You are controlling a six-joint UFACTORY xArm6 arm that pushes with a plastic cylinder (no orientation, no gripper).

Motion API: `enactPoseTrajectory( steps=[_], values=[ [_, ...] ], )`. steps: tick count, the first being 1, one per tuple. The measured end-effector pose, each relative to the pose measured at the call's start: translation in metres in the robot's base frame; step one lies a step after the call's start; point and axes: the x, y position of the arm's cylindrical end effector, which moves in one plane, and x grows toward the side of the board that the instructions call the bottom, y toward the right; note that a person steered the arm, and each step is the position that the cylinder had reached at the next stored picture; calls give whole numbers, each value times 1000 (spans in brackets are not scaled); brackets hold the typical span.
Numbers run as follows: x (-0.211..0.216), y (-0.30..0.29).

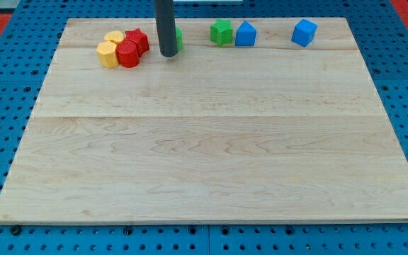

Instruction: Nudge the red star up a bit

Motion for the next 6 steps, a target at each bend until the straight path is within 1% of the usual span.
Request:
enactPoseTrajectory(
  steps=[1, 2, 3, 4, 6],
  values=[
    [-25, 2],
    [-6, 1],
    [25, -41],
    [18, -60],
    [-7, -72]
  ],
)
